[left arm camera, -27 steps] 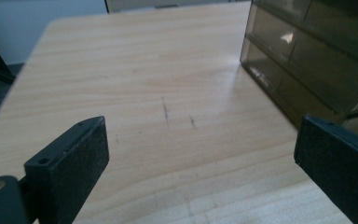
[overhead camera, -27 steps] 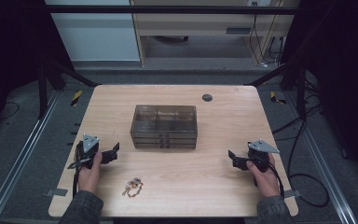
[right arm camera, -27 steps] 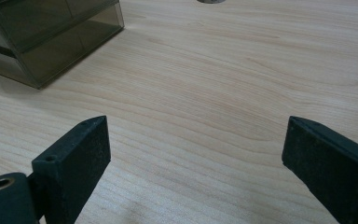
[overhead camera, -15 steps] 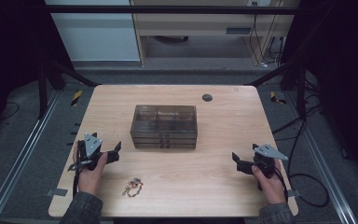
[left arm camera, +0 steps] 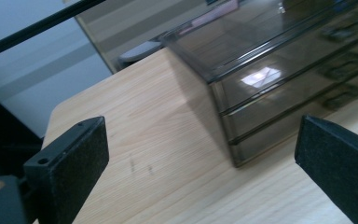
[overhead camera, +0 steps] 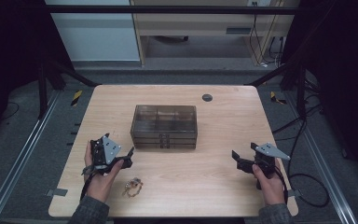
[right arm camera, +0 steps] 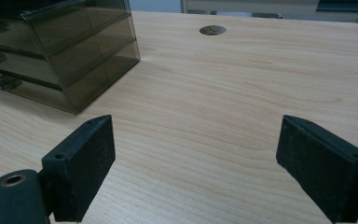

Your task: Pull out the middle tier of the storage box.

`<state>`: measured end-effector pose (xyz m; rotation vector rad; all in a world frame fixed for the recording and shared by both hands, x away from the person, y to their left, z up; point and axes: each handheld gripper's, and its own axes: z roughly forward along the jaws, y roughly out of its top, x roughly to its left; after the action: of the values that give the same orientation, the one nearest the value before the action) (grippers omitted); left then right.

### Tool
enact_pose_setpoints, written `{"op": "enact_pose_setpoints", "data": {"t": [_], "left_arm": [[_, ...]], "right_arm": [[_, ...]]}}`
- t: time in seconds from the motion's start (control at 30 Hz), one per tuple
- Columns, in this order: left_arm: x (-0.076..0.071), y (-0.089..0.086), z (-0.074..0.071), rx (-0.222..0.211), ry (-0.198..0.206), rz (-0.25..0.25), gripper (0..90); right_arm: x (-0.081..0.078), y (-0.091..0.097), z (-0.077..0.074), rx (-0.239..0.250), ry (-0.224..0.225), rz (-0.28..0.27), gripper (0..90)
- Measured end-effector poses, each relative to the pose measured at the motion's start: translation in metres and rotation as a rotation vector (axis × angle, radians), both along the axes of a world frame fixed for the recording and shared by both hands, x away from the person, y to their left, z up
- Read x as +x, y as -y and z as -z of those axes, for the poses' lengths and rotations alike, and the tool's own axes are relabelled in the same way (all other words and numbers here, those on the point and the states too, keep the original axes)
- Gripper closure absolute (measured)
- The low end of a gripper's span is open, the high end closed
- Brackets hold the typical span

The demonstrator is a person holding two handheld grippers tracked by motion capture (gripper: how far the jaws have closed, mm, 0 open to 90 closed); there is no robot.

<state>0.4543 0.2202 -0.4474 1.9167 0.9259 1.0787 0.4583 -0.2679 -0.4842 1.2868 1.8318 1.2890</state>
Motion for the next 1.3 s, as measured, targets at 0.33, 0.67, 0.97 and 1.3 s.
{"op": "enact_pose_setpoints", "data": {"t": [0.33, 0.67, 0.97, 1.3], "left_arm": [[-0.01, 0.038, -0.008, 0.112, -0.013, 0.122, 2.8], [-0.012, 0.096, -0.036, 0.205, 0.051, 0.322, 3.0], [0.004, 0.147, -0.032, 0.346, 0.101, 0.369, 6.2], [-0.012, 0.164, 0.001, 0.517, 0.104, 0.383, 6.6]], "right_arm": [[-0.007, -0.004, 0.003, -0.023, -0.042, -0.002, 10.1], [-0.005, 0.001, 0.004, -0.031, -0.066, 0.037, 8.9], [-0.006, -0.002, 0.004, -0.065, -0.066, 0.006, 12.1], [-0.007, -0.002, 0.003, -0.076, -0.064, -0.01, 14.6]]}}
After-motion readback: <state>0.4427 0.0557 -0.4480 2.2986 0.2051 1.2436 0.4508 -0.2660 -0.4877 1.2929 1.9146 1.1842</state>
